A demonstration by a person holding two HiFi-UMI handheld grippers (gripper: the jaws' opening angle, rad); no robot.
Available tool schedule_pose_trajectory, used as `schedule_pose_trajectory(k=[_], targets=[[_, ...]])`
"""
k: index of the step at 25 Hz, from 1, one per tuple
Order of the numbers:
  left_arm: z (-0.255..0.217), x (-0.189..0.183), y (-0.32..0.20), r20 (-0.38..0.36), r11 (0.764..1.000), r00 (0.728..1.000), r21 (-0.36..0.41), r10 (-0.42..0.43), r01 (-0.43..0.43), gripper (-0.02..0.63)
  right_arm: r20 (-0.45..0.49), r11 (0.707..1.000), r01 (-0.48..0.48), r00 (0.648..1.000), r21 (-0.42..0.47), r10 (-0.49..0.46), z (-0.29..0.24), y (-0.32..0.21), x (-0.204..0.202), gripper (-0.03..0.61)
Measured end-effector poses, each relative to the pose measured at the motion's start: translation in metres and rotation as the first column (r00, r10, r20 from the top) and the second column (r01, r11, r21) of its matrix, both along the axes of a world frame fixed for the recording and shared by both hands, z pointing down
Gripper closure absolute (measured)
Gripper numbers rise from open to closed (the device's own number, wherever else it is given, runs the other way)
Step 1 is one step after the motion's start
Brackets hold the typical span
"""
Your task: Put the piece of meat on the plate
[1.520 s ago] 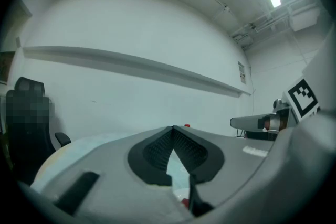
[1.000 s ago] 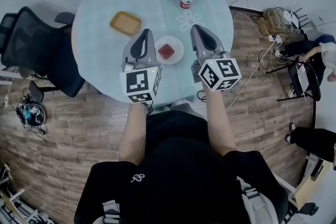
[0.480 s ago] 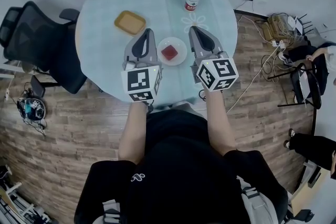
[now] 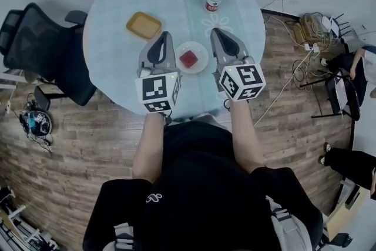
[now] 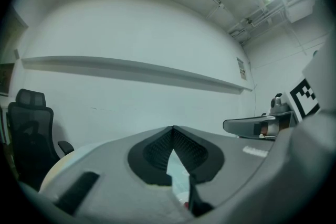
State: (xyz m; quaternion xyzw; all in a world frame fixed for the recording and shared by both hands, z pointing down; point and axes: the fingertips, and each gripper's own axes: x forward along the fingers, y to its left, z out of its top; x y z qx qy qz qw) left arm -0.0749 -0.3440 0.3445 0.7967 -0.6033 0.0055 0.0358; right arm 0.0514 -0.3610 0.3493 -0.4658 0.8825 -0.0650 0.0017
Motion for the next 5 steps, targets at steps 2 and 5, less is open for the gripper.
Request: schedule_pose_trajectory(k=[2,5], targets=[[0.0015,0.0014,-0.0014,0.001,1.0,1.0,-0.002,0.0,0.0,0.612,-0.003,1.0,0.002,1.0,0.0,-0.002,0.0009,-0.0012,0.001,0.569],[0.0033,0.0033,-0.0039,0.002,1.0,1.0,-0.007,-0.001,0.001,0.612,-0.006,1.0,0.003,1.0,0.0,-0.003,0.0014,-0.0036,0.0031,0.569]])
